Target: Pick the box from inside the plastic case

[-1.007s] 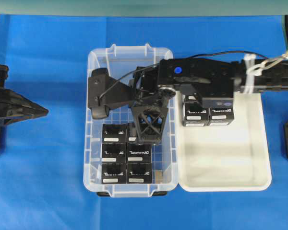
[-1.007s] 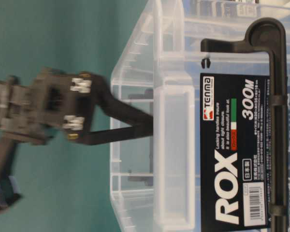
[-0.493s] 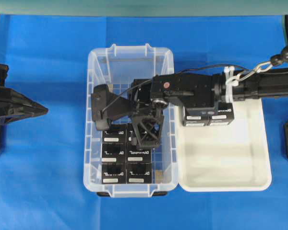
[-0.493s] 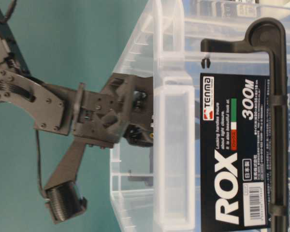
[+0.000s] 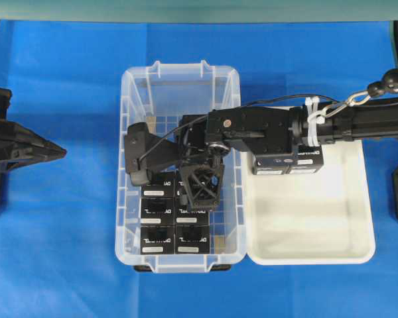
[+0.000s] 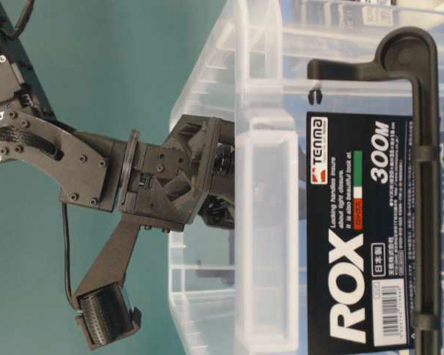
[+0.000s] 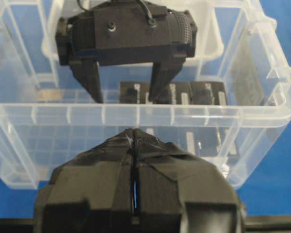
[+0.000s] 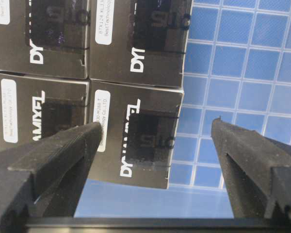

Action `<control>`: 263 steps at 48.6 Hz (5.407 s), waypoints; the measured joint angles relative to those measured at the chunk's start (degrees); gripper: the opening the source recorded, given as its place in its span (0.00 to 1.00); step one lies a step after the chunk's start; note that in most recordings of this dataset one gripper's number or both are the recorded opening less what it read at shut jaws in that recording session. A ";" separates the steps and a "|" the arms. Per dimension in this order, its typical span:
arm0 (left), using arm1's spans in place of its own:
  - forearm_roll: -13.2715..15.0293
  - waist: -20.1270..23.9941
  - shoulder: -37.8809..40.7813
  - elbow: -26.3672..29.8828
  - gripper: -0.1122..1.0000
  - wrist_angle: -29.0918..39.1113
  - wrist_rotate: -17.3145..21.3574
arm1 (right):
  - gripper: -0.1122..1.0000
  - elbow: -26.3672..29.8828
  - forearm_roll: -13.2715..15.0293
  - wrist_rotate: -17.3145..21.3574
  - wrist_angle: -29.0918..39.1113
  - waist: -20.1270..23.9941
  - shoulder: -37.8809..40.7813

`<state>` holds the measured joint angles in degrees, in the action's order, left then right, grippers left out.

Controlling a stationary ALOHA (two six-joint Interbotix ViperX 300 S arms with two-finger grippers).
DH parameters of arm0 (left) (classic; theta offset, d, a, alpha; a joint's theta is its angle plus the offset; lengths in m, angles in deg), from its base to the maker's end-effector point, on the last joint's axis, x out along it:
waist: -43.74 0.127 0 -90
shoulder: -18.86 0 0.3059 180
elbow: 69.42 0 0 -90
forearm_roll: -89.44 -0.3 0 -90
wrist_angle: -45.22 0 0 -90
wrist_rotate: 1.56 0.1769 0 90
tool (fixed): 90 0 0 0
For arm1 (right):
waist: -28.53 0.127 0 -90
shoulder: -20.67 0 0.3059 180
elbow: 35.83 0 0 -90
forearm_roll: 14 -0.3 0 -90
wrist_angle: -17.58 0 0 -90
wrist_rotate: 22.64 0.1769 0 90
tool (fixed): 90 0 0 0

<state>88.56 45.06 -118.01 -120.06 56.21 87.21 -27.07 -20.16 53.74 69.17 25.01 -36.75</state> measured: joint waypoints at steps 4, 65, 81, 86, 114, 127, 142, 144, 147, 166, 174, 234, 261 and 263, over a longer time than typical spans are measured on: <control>0.00 -0.09 0.00 0.00 0.04 0.00 0.00 | 0.99 0.09 -0.88 0.00 0.44 0.09 0.09; 0.00 0.79 0.00 0.00 0.04 0.00 0.00 | 0.66 -0.88 -1.76 -0.79 -2.64 -2.20 2.20; 0.00 0.97 -0.18 0.00 0.04 0.00 0.00 | 0.66 10.37 1.41 -0.79 6.86 -4.13 -0.35; 0.00 1.14 -0.35 0.00 0.04 0.00 0.00 | 0.66 15.56 1.85 -0.53 12.92 -5.10 -2.02; 0.00 1.41 -1.05 0.00 0.04 0.00 0.00 | 0.66 12.74 1.93 4.13 36.04 -2.99 -21.01; 0.00 1.41 -1.23 0.00 0.04 0.35 0.00 | 0.66 -14.15 1.93 7.56 22.32 -1.93 -37.62; 0.00 1.32 -1.32 0.00 0.04 0.62 -1.32 | 0.66 -38.14 1.93 7.21 -4.31 1.49 -42.98; 0.00 1.41 -1.32 0.00 0.04 0.62 -1.32 | 0.66 -39.73 1.93 7.29 -6.68 1.93 -42.45; 0.00 1.41 -1.32 0.00 0.04 0.62 -1.32 | 0.66 -41.57 1.93 7.29 -10.20 2.64 -41.31; 0.00 1.32 -1.49 0.00 0.04 0.62 -1.32 | 0.66 -42.71 1.93 7.21 -22.06 4.57 -30.67; 0.00 1.41 -1.41 0.00 0.04 0.62 -1.32 | 0.66 -42.71 1.93 7.21 -25.31 4.66 -28.74; 0.00 1.41 -1.49 0.00 0.04 0.62 -1.32 | 0.95 -44.21 1.93 10.72 -32.70 1.93 -26.10; 0.00 1.41 -1.41 0.00 0.04 0.62 -1.32 | 0.95 -40.25 1.93 10.20 -28.48 0.09 -42.36; 0.00 1.41 -1.49 0.00 0.04 0.62 -1.32 | 0.95 -40.17 1.93 10.11 -28.48 -0.09 -43.86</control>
<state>88.56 46.47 -119.50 -120.06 56.82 85.89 -67.23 -18.22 63.84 40.69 24.92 -80.60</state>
